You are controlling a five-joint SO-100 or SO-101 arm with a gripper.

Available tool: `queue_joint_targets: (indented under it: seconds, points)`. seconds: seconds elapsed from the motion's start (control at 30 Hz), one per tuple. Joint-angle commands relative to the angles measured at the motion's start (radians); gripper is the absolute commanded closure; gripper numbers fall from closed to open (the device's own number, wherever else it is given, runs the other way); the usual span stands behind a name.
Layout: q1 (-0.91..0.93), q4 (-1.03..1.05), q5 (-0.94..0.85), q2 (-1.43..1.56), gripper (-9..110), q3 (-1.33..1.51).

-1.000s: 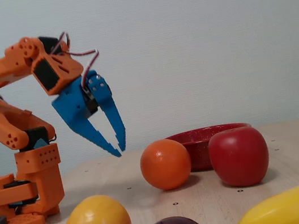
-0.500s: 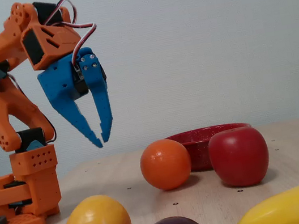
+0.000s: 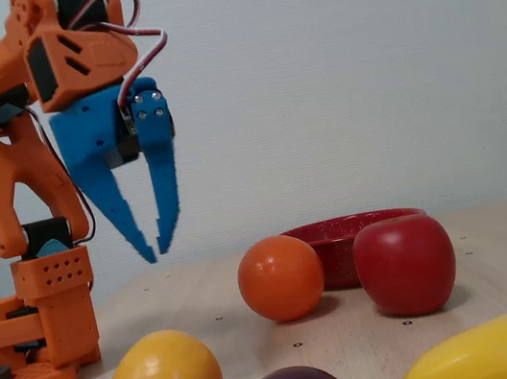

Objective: Put peach in the red bowl.

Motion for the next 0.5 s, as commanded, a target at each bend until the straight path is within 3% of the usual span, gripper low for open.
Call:
queue_joint_targets:
  seconds: [0.0, 0.17, 0.47]
  points:
    - [0.038, 0.043, -0.107, 0.014, 102, -0.107]
    - [0.094, 0.086, -0.233, -0.034, 97, -0.155]
    - [0.149, 0.184, -0.239, -0.176, 90, -0.29]
